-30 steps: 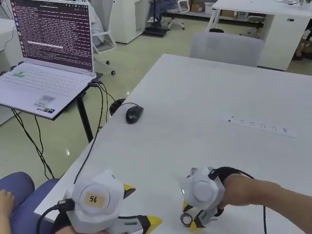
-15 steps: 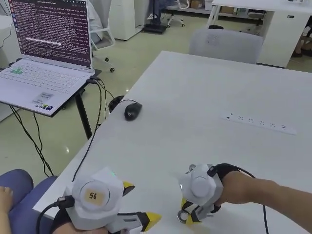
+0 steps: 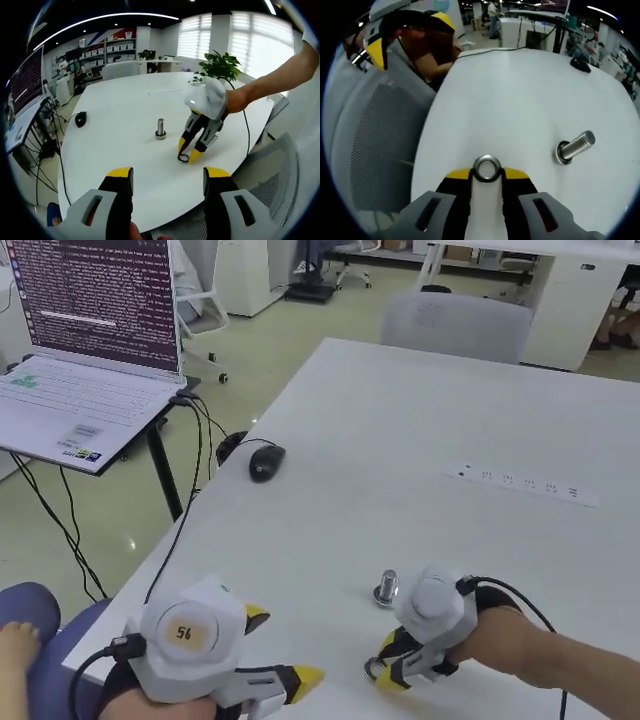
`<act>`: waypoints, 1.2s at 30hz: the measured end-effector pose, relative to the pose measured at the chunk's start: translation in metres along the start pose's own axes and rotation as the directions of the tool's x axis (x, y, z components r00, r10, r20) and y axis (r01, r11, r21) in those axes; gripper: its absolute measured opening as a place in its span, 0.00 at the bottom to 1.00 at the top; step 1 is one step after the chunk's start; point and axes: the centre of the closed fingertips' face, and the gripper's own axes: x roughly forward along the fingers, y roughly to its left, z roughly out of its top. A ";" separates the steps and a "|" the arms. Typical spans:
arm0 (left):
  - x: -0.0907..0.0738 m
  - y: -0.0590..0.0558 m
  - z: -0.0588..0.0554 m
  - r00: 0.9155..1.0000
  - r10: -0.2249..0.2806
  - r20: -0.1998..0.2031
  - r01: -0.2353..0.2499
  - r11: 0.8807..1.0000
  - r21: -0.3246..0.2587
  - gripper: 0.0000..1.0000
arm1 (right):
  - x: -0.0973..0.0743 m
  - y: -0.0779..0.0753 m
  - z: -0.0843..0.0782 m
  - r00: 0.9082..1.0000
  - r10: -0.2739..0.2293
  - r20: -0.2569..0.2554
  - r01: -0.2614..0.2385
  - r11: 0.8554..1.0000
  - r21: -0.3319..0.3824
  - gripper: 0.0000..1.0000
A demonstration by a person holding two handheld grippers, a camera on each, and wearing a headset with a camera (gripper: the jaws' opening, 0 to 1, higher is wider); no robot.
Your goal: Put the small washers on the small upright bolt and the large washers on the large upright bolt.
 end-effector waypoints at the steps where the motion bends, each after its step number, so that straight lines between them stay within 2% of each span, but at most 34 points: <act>1: 0.000 -0.001 0.001 1.000 -0.002 0.002 0.002 1.000 0.000 0.56 | -0.002 -0.001 0.001 1.000 -0.004 0.008 0.004 1.000 0.013 0.23; 5: 0.000 -0.001 0.001 1.000 -0.003 0.003 0.003 1.000 0.000 0.56 | -0.011 -0.007 0.003 0.999 -0.031 0.026 0.030 0.999 0.031 0.23; 7: 0.000 0.000 0.002 1.000 -0.003 0.005 0.003 1.000 -0.001 0.56 | -0.018 -0.016 0.005 0.997 -0.076 0.034 0.075 0.997 0.028 0.23; 10: 0.001 0.000 0.003 1.000 -0.004 0.006 0.004 1.000 0.000 0.56 | -0.033 -0.025 0.017 0.990 -0.112 0.083 0.107 0.992 0.065 0.23; 14: 0.003 -0.002 0.003 1.000 -0.008 0.006 0.008 1.000 0.002 0.56 | -0.047 -0.038 0.027 0.984 -0.159 0.084 0.156 0.987 0.035 0.23; 19: 0.005 -0.005 0.005 1.000 -0.017 0.009 0.017 1.000 0.004 0.56 | -0.066 -0.062 0.042 0.970 -0.219 0.103 0.216 0.976 0.036 0.23; 26: 0.005 -0.006 0.003 1.000 -0.020 0.007 0.020 1.000 0.005 0.56 | -0.074 -0.088 0.048 0.960 -0.274 0.064 0.273 0.962 0.013 0.23; 33: 0.002 -0.001 0.002 1.000 -0.011 0.007 0.011 1.000 -0.001 0.56 | -0.067 -0.095 0.051 0.964 -0.266 0.021 0.266 0.964 -0.007 0.23; 36: 0.002 0.000 0.003 1.000 -0.010 0.008 0.010 1.000 0.000 0.56 | -0.062 -0.094 0.050 0.967 -0.256 -0.004 0.256 0.966 -0.039 0.23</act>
